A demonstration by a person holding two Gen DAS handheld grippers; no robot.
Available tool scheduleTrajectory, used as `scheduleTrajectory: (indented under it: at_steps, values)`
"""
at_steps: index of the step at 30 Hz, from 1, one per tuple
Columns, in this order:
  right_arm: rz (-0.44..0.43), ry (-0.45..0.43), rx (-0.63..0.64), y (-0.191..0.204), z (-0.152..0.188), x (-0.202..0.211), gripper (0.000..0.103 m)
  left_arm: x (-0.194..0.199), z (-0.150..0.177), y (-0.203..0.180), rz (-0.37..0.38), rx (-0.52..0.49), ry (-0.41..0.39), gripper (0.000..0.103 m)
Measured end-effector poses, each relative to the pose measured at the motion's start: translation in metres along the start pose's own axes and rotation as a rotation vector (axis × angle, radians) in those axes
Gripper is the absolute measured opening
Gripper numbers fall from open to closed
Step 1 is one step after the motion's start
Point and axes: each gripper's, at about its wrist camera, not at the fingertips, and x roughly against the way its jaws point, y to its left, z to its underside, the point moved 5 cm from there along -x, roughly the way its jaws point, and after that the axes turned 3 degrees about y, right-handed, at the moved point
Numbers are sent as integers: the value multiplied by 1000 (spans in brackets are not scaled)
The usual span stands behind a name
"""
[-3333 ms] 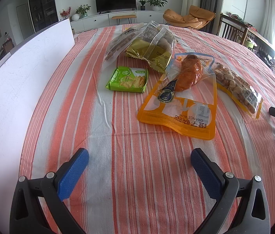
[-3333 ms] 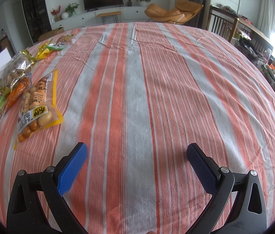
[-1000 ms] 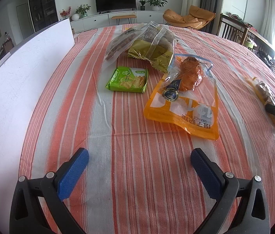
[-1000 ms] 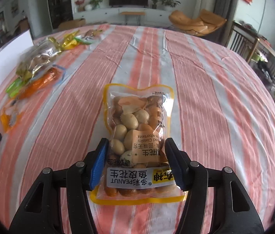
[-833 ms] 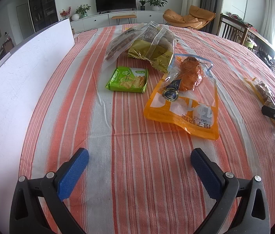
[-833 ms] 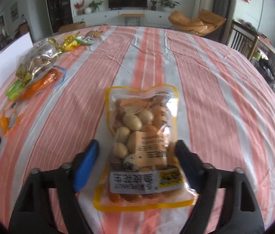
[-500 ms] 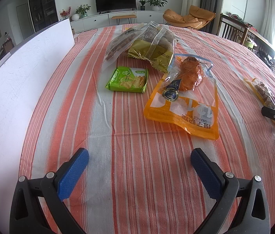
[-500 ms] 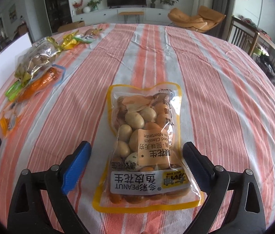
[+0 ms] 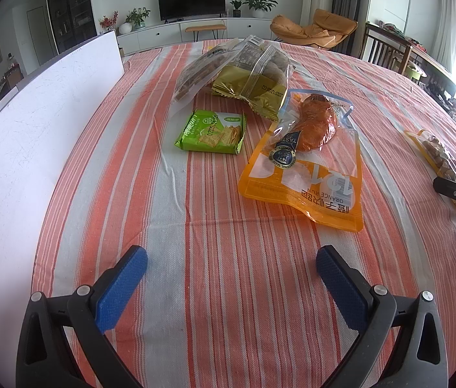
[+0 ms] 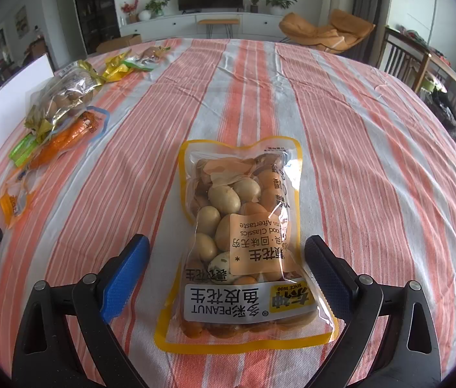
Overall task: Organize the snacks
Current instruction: 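Grasp the peanut bag with the right tool and lift it, then grasp the orange sausage pouch with the left tool while the right tool holds the peanut bag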
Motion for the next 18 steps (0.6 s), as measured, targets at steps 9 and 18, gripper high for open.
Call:
scheduleTrajectory:
  at_steps: [9,18]
  values:
    - [-1,0,0,0,0,0,98,0,0,1,0,0,0,103]
    - [-5,0,-1,0,0,0,98,19,-9,-6,83,-82,10,103]
